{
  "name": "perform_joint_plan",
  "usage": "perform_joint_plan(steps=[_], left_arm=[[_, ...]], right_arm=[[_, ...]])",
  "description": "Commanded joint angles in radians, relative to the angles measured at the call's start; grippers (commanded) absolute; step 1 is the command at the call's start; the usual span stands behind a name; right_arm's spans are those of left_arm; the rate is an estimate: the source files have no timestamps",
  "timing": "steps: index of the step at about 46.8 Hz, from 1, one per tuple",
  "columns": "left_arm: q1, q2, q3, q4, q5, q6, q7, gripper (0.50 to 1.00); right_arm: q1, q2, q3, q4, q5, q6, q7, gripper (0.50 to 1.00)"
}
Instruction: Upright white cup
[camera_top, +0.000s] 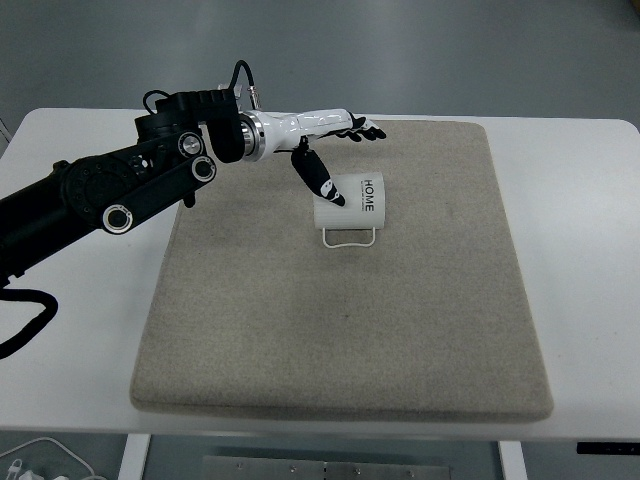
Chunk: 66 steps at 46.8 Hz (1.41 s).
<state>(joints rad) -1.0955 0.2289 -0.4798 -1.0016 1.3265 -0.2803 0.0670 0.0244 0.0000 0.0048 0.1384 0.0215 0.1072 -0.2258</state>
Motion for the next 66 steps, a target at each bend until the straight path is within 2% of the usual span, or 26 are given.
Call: perform_joint_plan(steps=[1,5,15,56,60,66], left_arm=[[0.002,-0.022,0.027,0.021,0.037,0.023,0.000,0.996],[0.006,-0.037,0.038,0.038,0.059,0.061,0.000,0.996],[0.008,-0.053,0.073,0.055,0.062,0.093,0.002,0.996],[0.023,-0.068,0.110,0.074,0.062,0.098,-0.001,0.981],[0.023,-0.068,0.110,0.074,0.063,0.098,0.000,0.964],[0.025,-0.068,0.112,0.077,0.063,0.098,0.000,0.866]], right_arm=[[0.000,0.000,0.000,0.000,0.000,0.000,-0.001,0.930],[0.000,0.000,0.001,0.000,0.000,0.000,-0.001,0.930],[0.000,0.000,0.000,0.000,0.000,0.000,0.000,0.930],[0.000,0.000,0.000,0.000,0.000,0.000,0.000,0.930],[0.000,0.000,0.000,0.000,0.000,0.000,0.000,0.930],[0.000,0.000,0.000,0.000,0.000,0.000,0.000,0.930]])
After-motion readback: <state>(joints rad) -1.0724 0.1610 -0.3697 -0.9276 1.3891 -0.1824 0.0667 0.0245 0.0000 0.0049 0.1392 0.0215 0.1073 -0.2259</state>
